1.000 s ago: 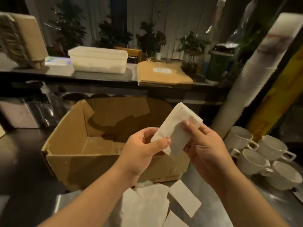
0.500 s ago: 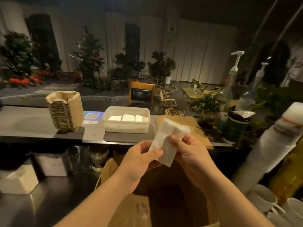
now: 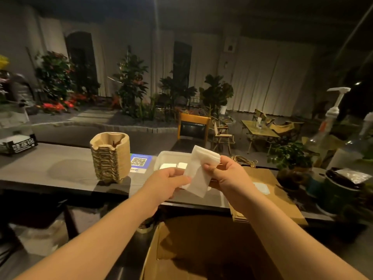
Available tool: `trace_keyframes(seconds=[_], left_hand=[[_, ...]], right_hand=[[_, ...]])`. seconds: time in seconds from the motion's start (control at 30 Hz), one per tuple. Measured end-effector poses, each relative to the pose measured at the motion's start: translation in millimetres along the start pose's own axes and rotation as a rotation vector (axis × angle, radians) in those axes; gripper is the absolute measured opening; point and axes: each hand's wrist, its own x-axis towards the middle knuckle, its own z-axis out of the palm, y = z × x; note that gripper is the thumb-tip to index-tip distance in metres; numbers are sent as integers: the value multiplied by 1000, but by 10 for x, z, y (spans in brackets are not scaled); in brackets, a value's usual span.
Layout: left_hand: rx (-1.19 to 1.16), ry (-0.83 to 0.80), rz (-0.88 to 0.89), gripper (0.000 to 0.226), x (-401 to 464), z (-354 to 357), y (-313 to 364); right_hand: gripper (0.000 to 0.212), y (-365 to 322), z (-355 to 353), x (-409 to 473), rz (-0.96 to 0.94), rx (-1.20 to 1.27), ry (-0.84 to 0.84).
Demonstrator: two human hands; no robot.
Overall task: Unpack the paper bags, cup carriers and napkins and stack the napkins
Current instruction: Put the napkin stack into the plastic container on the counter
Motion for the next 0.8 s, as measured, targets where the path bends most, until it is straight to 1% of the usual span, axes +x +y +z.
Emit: trace_keyframes(seconds=[0.1, 0.23, 0.33, 0.47, 0.6, 0.8], left_hand=[[54, 28, -10, 18, 230, -177, -13], [146, 74, -8, 32, 515, -388, -13], [170, 103, -42, 33, 725, -510, -2], [183, 143, -93, 36, 993, -602, -15], [239, 149, -99, 37, 1192, -671, -102], [293, 162, -107, 48, 1390, -719, -239]], right_hand=[[32, 12, 148, 324, 5, -6, -7], [30, 57, 333, 752, 27, 6, -28], [29, 96, 461, 1025, 25, 10, -48], [27, 172, 630, 1338, 42, -27, -17], [25, 249, 749, 1549, 73, -14, -32], [20, 354, 848, 1785, 167, -155, -55]])
